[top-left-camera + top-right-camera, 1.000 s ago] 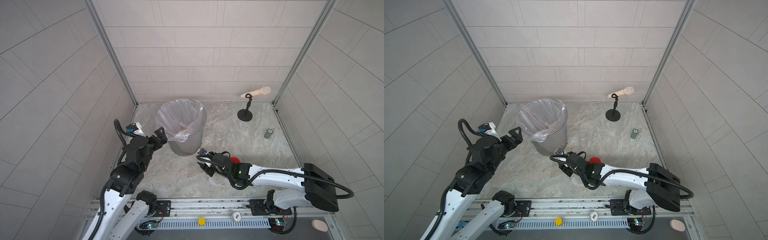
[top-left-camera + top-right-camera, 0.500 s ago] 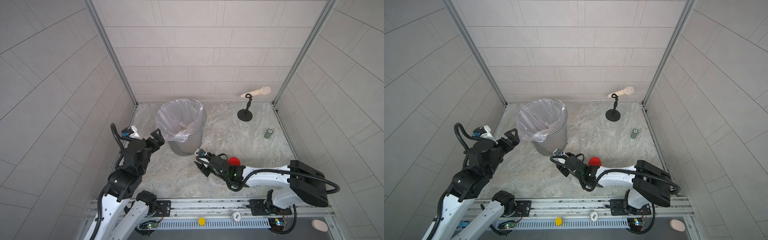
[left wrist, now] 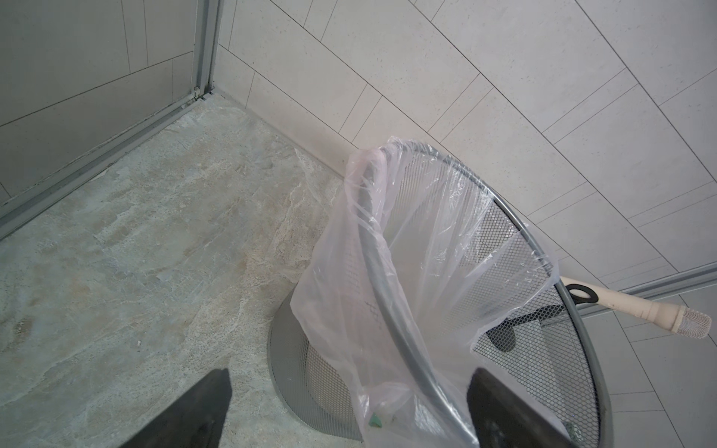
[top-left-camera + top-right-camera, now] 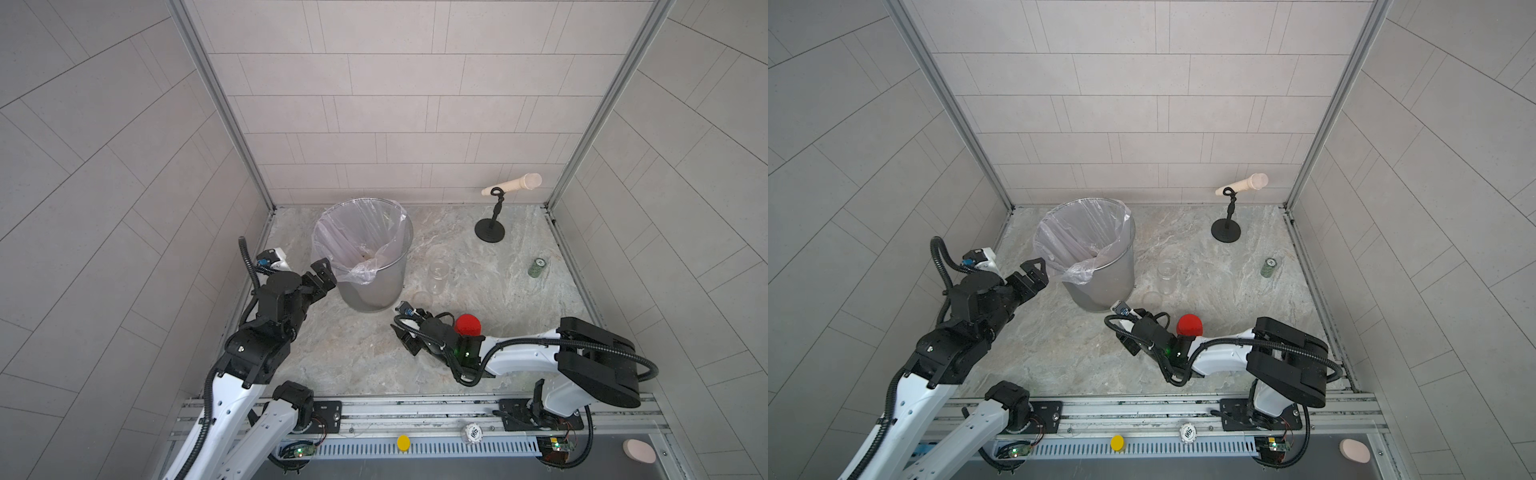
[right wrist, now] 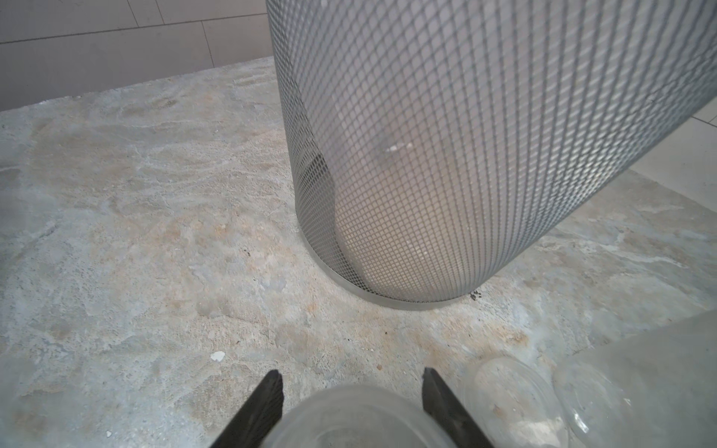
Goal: Empty moldy rice from jars
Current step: Place the jar at the center of the board.
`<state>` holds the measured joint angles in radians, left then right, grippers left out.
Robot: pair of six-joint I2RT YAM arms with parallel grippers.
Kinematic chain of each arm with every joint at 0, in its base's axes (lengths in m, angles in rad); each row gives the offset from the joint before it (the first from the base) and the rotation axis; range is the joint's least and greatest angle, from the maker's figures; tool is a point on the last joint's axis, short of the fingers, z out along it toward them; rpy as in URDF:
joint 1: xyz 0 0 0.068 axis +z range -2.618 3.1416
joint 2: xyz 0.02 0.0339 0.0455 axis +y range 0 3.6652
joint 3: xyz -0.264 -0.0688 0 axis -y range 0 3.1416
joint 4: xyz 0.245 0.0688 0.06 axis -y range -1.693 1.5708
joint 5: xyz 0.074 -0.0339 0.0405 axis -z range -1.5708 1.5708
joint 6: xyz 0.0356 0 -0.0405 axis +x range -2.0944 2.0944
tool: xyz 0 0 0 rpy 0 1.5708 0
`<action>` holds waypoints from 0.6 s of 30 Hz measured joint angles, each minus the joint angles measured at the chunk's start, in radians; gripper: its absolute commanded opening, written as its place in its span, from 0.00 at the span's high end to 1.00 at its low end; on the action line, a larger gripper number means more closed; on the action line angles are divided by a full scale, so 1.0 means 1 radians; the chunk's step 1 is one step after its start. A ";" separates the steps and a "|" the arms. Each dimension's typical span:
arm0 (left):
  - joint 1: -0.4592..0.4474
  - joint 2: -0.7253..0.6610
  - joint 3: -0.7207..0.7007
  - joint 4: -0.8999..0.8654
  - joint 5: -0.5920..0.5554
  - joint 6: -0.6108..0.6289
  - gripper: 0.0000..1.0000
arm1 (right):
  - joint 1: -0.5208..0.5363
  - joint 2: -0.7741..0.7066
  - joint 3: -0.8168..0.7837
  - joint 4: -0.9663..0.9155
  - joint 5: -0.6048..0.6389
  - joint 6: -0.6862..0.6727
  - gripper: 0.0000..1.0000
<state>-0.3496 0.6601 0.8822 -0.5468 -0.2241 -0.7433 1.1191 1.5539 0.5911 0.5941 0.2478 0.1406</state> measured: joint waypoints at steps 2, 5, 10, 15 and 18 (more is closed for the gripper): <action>0.000 0.001 0.000 0.000 0.000 0.000 0.00 | -0.001 0.010 -0.003 0.010 0.002 0.003 0.42; 0.000 -0.006 0.000 0.001 0.000 0.001 0.00 | -0.001 0.014 -0.003 0.024 0.005 0.009 0.36; 0.000 -0.054 -0.001 0.007 -0.006 0.003 0.00 | -0.002 0.024 -0.002 0.040 0.007 0.024 0.30; 0.000 -0.109 -0.008 0.027 -0.005 0.028 0.00 | -0.003 0.035 -0.002 0.039 0.008 0.035 0.26; 0.000 -0.111 -0.010 0.034 -0.002 0.048 0.00 | -0.003 0.034 -0.002 0.035 0.008 0.040 0.23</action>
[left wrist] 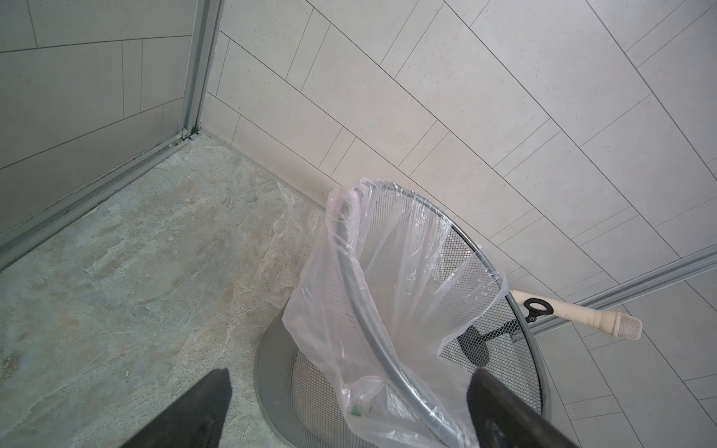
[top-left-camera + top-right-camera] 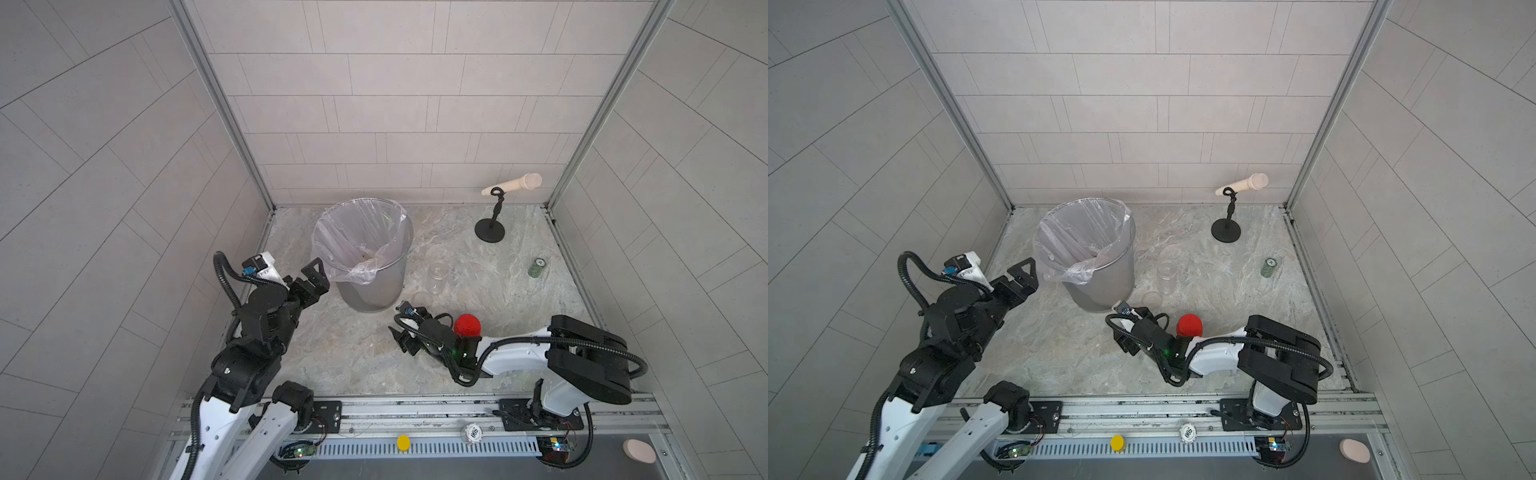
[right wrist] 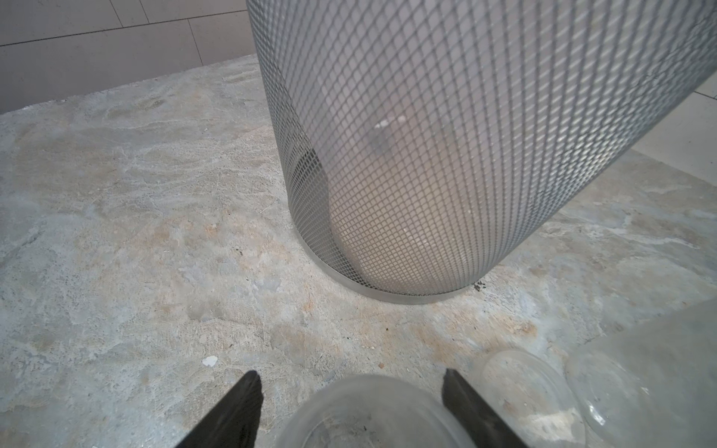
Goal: Empty moldy rice from jars
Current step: Place the jar at the center of the board, then pick up the jar from the center of the board.
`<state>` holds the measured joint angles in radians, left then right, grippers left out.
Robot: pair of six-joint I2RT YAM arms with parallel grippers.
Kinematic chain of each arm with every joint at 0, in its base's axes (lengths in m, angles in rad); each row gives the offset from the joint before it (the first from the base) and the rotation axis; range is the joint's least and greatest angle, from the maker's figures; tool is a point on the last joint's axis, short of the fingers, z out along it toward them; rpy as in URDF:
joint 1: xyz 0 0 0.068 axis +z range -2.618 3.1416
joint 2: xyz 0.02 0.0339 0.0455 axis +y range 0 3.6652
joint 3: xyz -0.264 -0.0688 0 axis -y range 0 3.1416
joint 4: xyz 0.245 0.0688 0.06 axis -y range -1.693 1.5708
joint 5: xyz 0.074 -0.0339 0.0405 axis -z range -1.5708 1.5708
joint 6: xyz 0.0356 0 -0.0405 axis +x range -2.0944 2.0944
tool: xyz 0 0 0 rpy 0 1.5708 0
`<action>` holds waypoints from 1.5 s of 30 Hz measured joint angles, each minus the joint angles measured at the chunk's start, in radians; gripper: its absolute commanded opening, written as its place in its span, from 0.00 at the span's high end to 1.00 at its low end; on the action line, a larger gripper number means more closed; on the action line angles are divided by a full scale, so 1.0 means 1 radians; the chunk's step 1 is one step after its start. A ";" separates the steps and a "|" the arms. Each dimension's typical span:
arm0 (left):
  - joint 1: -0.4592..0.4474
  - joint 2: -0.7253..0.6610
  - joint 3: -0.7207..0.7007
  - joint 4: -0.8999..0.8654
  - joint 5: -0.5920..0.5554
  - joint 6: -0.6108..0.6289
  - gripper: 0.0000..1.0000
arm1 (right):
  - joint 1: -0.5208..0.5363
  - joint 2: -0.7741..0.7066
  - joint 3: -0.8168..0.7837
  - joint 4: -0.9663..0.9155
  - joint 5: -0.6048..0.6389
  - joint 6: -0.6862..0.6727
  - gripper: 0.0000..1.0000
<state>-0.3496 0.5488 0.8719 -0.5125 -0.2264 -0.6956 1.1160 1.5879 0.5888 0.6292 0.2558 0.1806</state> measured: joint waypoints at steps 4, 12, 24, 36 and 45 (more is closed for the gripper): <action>0.000 0.008 -0.002 0.004 0.024 0.039 0.00 | 0.000 -0.029 0.000 -0.031 0.002 0.000 0.21; 0.000 0.032 -0.009 0.028 0.079 0.095 0.00 | 0.000 -0.167 0.001 -0.114 0.007 -0.001 0.00; 0.000 0.104 -0.005 0.085 0.220 0.201 0.00 | -0.006 -0.531 0.142 -0.517 0.085 0.043 0.00; -0.137 0.209 0.044 0.161 0.326 0.286 0.00 | -0.146 -0.966 0.150 -0.991 0.223 0.216 0.00; -0.415 0.341 0.117 0.192 0.206 0.365 0.00 | -0.219 -0.955 0.141 -1.229 0.169 0.319 0.00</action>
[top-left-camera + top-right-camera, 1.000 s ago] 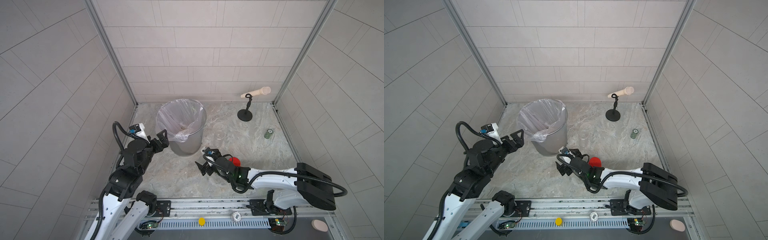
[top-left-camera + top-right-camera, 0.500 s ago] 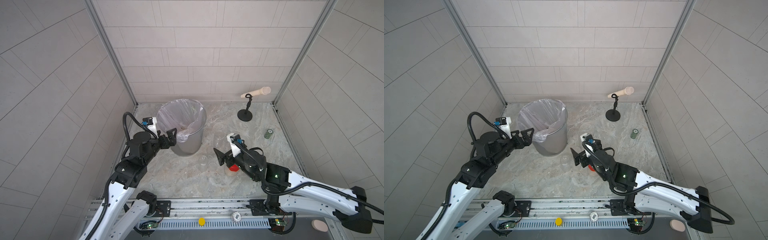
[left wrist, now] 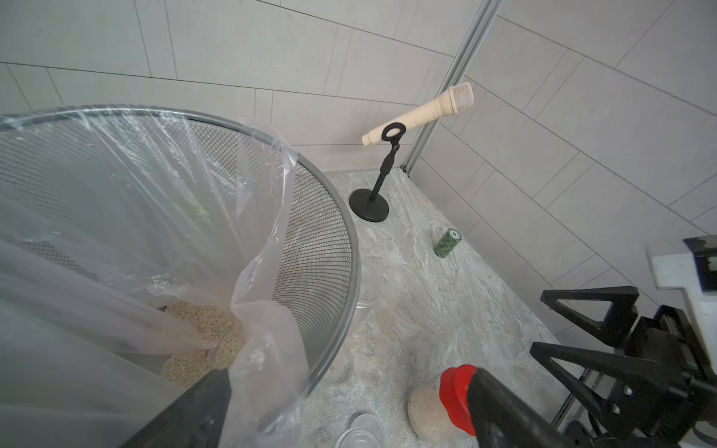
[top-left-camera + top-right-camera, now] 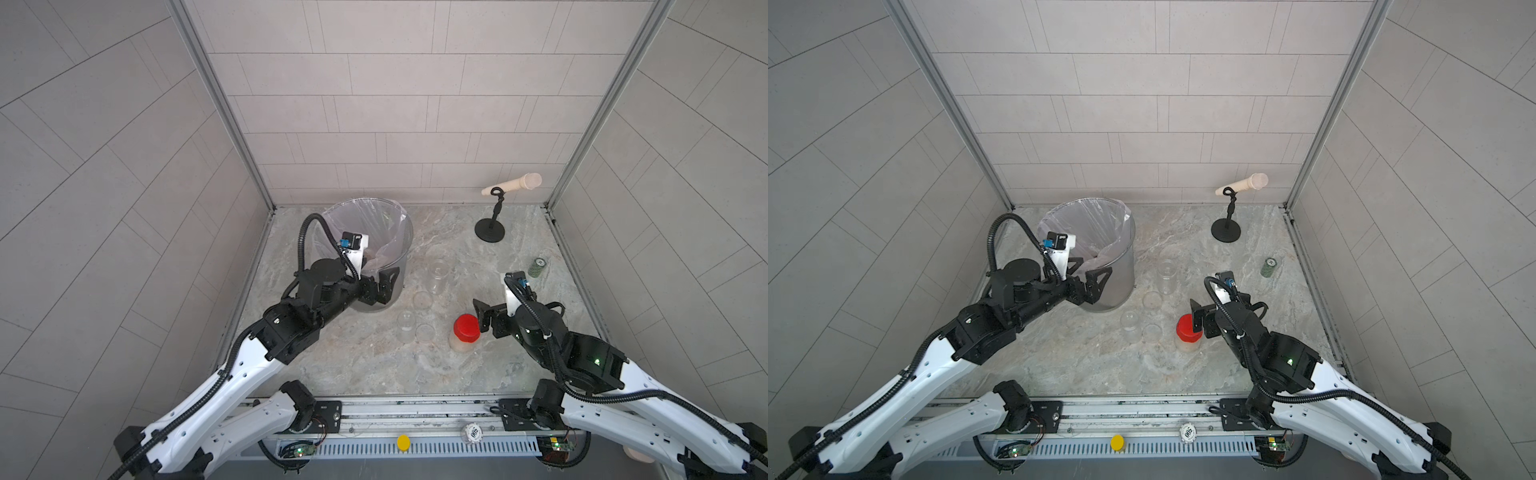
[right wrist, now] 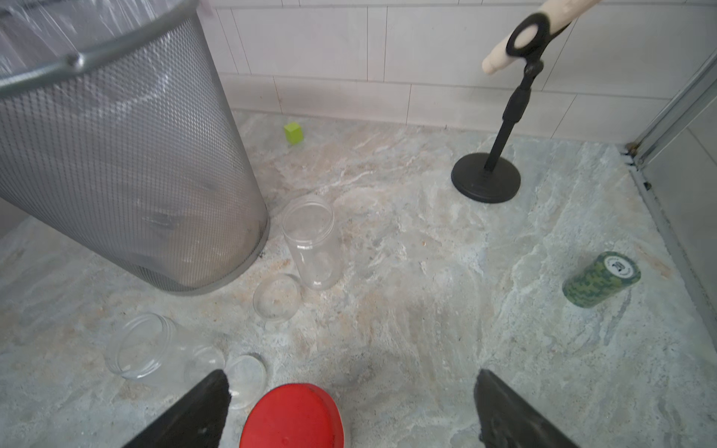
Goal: Empty moldy rice from jars
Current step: Pick up the jar from the center of the board.
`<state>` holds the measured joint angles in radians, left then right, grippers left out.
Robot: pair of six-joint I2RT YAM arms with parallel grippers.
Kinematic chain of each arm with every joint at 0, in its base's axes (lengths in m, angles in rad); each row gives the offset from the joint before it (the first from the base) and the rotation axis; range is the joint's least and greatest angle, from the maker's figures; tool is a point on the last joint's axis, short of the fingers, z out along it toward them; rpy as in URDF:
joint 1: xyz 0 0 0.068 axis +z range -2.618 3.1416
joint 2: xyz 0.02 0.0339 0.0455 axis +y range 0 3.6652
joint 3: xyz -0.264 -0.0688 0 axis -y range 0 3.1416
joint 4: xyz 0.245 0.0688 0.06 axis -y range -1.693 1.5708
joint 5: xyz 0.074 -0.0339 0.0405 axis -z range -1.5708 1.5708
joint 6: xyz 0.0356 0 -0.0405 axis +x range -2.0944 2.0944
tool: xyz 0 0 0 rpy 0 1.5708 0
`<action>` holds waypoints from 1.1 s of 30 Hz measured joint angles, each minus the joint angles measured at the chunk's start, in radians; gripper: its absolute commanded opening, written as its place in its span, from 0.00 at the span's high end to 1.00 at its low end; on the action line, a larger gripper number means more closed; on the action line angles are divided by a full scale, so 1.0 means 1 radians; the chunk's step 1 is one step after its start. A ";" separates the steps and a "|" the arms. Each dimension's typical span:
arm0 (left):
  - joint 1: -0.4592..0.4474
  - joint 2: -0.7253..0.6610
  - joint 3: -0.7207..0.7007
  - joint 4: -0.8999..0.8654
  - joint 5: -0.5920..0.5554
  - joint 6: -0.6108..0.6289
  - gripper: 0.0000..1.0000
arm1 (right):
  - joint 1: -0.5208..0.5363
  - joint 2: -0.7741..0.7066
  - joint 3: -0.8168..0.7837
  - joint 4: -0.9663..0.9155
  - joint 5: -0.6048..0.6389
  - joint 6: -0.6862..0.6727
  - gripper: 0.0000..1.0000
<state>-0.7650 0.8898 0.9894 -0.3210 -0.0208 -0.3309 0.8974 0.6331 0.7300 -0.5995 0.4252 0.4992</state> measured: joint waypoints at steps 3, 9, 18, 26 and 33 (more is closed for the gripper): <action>-0.099 0.044 0.028 0.003 -0.059 0.032 0.00 | 0.000 0.017 -0.016 -0.022 -0.020 0.012 0.00; -0.288 0.145 0.082 -0.006 -0.191 0.090 0.00 | -0.002 0.074 -0.020 -0.039 -0.080 0.034 0.00; -0.404 0.222 0.074 0.006 -0.303 0.112 0.00 | -0.002 0.172 -0.063 -0.023 -0.159 0.054 0.00; -0.414 0.191 -0.043 0.063 -0.344 0.093 0.00 | -0.002 0.238 -0.108 0.035 -0.209 0.082 0.00; -0.415 0.167 -0.108 0.102 -0.359 0.084 0.00 | -0.002 0.311 -0.143 0.064 -0.242 0.098 0.01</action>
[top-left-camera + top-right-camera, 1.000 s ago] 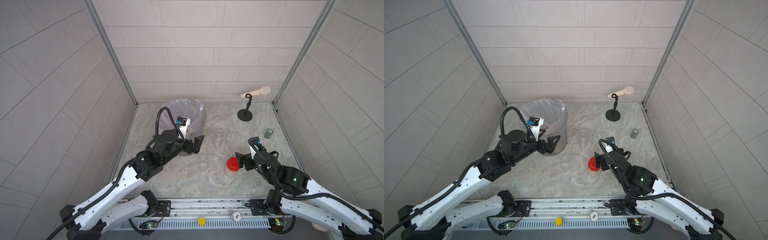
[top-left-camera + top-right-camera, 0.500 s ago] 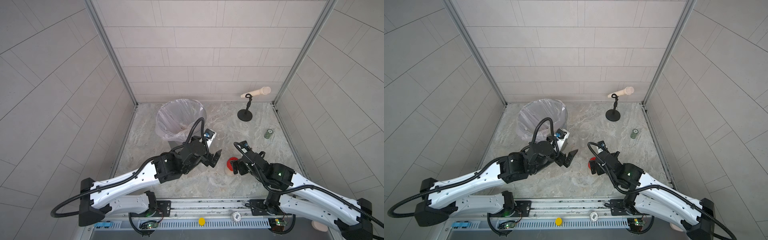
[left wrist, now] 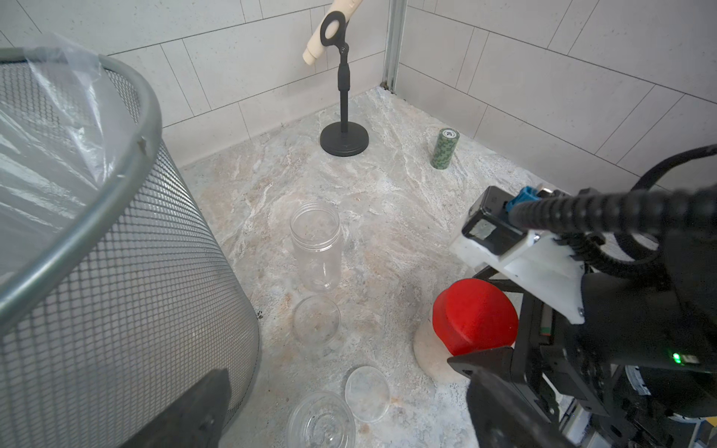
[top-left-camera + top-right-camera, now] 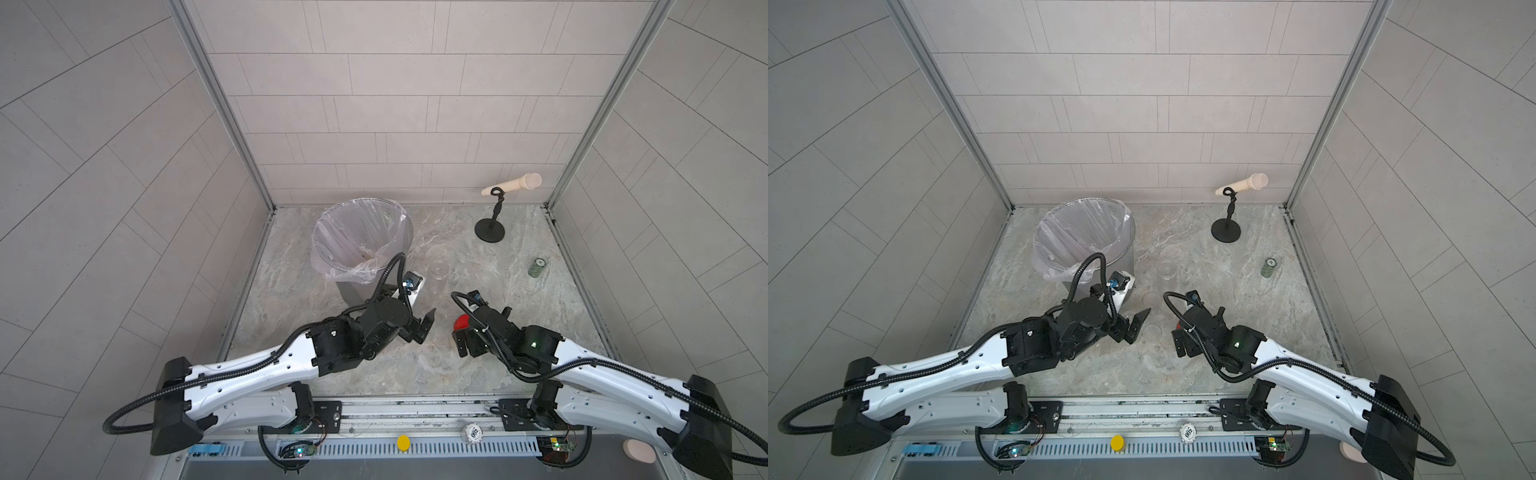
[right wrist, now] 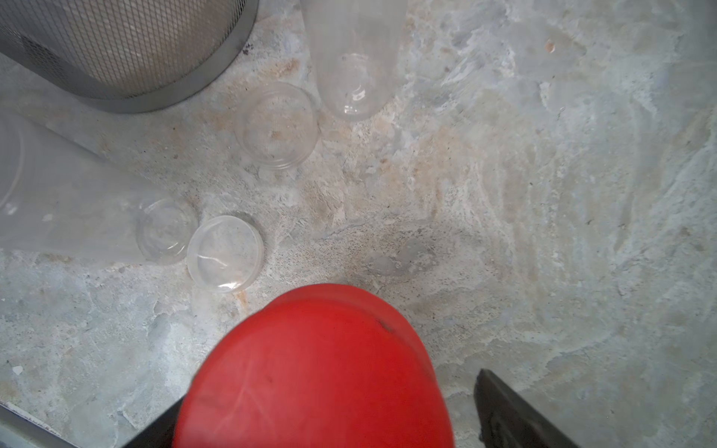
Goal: Empty moldy rice from jars
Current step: Pick up the jar from the center of the board.
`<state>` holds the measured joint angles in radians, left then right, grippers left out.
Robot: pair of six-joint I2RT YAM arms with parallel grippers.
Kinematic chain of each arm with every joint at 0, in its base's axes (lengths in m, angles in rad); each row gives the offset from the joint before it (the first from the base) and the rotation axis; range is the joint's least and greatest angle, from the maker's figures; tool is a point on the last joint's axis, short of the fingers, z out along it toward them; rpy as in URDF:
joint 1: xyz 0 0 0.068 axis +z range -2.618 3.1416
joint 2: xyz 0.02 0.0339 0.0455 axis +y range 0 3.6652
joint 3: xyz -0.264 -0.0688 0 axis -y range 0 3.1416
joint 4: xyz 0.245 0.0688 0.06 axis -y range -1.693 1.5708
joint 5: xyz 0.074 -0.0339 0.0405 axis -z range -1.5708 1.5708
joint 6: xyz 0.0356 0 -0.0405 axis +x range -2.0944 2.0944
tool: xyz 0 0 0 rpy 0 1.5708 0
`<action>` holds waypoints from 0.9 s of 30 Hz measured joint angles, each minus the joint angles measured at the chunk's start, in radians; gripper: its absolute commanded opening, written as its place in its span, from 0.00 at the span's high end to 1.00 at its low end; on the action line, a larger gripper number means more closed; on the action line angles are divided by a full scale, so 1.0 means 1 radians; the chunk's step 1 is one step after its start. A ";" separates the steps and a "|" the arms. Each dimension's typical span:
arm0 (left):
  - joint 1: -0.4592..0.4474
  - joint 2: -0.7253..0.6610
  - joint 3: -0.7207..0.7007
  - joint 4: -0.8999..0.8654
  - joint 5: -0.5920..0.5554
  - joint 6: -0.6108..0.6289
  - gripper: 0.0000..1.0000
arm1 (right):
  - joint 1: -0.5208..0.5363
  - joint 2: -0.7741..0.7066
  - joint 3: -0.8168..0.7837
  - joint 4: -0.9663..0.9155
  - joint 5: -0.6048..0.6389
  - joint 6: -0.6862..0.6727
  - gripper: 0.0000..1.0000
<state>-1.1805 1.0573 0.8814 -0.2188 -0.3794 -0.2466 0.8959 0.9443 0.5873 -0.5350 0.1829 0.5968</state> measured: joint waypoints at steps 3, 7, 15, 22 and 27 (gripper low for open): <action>0.000 -0.017 -0.027 0.026 0.000 0.001 0.00 | 0.000 0.025 0.000 0.006 -0.004 0.010 0.02; -0.005 -0.022 -0.042 0.046 -0.006 0.006 0.00 | 0.000 0.056 0.000 0.012 -0.009 0.018 0.07; -0.017 -0.031 -0.061 0.079 -0.016 0.039 0.00 | 0.000 0.071 0.000 0.018 -0.010 0.037 0.29; -0.021 -0.039 -0.089 0.127 -0.010 0.108 0.00 | -0.014 0.055 -0.002 0.007 -0.003 0.040 0.47; -0.024 -0.058 -0.115 0.161 0.002 0.179 0.00 | -0.077 0.020 0.069 -0.048 -0.025 0.023 0.49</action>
<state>-1.2049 0.9997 0.7662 -0.0582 -0.3771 -0.0677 0.8192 0.9646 0.6559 -0.5831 0.1581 0.6193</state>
